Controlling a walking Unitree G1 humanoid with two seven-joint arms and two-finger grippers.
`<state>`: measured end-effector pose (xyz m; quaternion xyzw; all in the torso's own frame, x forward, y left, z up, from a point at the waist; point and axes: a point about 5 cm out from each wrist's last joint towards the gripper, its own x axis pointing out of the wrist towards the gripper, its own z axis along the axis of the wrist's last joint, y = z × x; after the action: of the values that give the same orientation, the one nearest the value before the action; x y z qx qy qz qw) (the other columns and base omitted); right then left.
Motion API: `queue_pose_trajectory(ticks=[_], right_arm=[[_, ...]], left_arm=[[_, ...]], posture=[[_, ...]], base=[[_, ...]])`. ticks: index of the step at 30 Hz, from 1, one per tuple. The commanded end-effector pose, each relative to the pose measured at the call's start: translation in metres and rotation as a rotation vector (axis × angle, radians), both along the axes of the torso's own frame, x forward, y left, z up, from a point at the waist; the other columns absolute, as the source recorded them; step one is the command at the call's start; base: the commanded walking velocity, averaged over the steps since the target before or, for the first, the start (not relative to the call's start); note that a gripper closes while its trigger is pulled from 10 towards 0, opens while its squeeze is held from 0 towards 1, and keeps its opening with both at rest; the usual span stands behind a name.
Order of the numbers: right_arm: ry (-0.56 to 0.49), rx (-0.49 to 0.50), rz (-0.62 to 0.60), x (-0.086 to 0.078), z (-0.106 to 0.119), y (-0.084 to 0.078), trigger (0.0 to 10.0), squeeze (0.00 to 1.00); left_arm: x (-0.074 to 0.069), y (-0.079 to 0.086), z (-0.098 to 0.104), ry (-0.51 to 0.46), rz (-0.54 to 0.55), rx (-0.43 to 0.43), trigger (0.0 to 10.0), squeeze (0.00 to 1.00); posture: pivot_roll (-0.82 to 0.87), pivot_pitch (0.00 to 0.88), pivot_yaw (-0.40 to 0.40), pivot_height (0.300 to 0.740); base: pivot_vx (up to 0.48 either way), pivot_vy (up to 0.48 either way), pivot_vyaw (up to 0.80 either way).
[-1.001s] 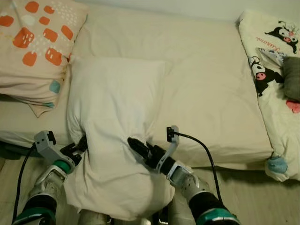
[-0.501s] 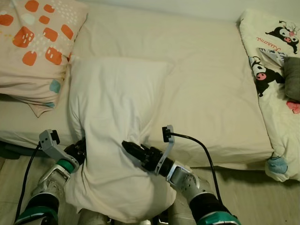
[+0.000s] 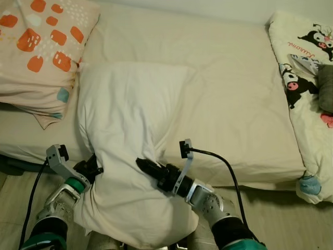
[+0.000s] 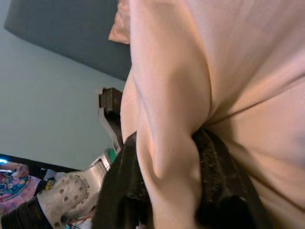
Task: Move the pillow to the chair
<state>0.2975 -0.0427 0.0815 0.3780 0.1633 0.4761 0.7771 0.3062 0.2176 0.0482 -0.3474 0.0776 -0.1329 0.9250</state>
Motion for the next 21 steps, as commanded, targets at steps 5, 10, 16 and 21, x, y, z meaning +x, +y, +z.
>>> queue_pose_trajectory(ticks=[5,10,16,21], right_arm=[[-0.029,0.044,0.083,-0.007,0.01,0.019,0.0,0.0],[-0.073,0.064,0.04,0.0,0.021,0.014,0.0,0.0],[-0.118,0.065,-0.001,0.004,0.03,0.007,0.0,0.0],[-0.155,0.025,-0.041,0.006,0.032,0.002,0.0,0.0]], left_arm=[[-0.001,-0.023,0.01,-0.076,-0.117,-0.008,0.0,0.0],[-0.001,-0.025,0.029,-0.152,-0.115,0.103,0.0,0.0],[0.006,-0.016,0.056,-0.227,0.017,0.147,0.0,0.0],[0.008,-0.019,0.073,-0.27,0.05,0.142,0.0,0.0]], posture=[[0.09,0.161,-0.04,0.634],[0.12,0.135,-0.04,0.634],[0.13,0.114,-0.033,0.634],[0.13,0.104,-0.024,0.634]], base=[[0.0,0.0,0.0],[0.0,0.0,0.0],[0.0,0.0,0.0],[0.0,0.0,0.0]])
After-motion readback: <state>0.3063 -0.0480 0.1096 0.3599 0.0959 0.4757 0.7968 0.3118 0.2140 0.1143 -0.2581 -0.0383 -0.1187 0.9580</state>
